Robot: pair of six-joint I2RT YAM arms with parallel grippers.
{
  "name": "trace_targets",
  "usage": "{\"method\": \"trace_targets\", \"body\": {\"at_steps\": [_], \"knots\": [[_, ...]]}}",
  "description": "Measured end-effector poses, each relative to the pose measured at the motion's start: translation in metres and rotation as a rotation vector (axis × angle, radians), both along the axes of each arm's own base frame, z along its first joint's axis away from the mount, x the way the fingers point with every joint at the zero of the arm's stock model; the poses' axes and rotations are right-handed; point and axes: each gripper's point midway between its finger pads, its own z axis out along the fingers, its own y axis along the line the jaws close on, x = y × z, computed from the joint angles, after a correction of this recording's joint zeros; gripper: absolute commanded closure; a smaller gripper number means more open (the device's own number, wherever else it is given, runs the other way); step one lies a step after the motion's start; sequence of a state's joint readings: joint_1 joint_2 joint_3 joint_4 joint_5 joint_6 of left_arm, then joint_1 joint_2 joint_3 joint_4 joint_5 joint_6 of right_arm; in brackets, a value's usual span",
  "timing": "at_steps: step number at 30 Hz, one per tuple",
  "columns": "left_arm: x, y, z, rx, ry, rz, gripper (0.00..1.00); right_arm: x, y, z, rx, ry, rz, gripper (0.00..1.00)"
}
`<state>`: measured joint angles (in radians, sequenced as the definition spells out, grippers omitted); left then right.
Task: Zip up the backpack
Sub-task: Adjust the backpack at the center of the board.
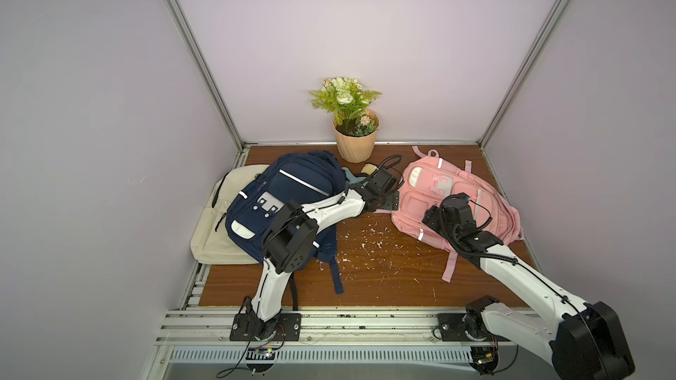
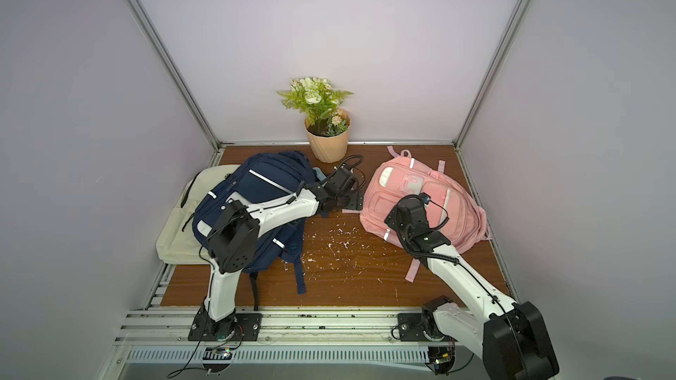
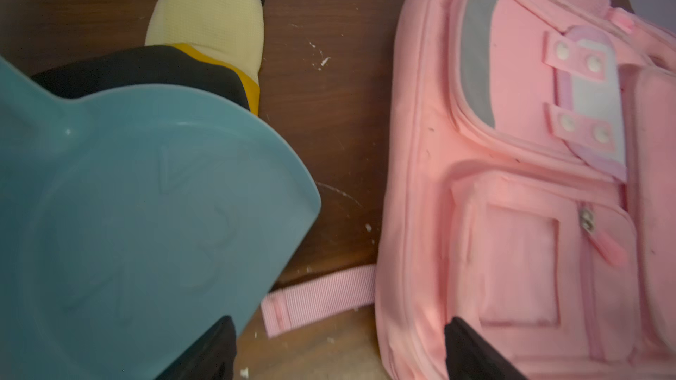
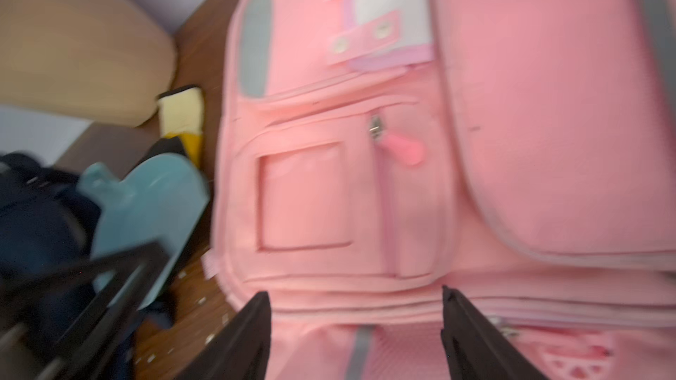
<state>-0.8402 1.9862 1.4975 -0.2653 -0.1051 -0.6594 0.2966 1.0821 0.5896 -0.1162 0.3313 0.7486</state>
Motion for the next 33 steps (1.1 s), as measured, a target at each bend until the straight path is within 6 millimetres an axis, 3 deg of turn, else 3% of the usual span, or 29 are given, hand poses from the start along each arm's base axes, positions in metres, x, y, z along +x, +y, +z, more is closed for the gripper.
{"method": "trace_targets", "body": {"at_steps": [3, 7, 9, 12, 18, 21, 23, 27, 30, 33], "knots": [[-0.032, -0.015, 0.0, -0.06, 0.009, -0.036, 0.05, -0.003, -0.042, -0.016, -0.046, 0.073, -0.086, 0.21], [-0.062, -0.04, -0.028, -0.093, 0.069, -0.085, 0.04, -0.009, -0.086, -0.022, -0.058, 0.107, -0.184, 0.21], [-0.067, -0.05, -0.044, -0.109, 0.104, -0.093, 0.05, -0.014, -0.104, -0.026, -0.054, 0.12, -0.228, 0.21], [-0.066, -0.059, -0.065, -0.13, 0.135, -0.086, 0.18, -0.025, -0.119, -0.042, -0.035, 0.152, -0.261, 0.21], [-0.049, -0.079, -0.069, -0.141, 0.146, -0.062, 0.77, -0.031, -0.107, -0.062, 0.011, 0.163, -0.206, 0.23], [-0.033, -0.087, -0.057, -0.12, 0.108, -0.049, 0.94, -0.035, -0.103, -0.064, 0.03, 0.149, -0.192, 0.23], [-0.022, -0.089, -0.038, -0.092, 0.068, -0.041, 1.0, -0.037, -0.1, -0.06, 0.041, 0.126, -0.182, 0.23], [-0.004, -0.085, -0.004, -0.052, 0.002, -0.053, 1.0, -0.038, -0.085, -0.053, 0.077, 0.092, -0.127, 0.24], [0.013, -0.072, 0.008, -0.029, -0.003, -0.066, 1.0, -0.038, -0.055, -0.056, 0.115, 0.091, -0.027, 0.24], [0.041, -0.049, 0.014, 0.017, -0.003, -0.046, 1.0, -0.038, -0.007, -0.059, 0.163, 0.092, 0.115, 0.25]]}}
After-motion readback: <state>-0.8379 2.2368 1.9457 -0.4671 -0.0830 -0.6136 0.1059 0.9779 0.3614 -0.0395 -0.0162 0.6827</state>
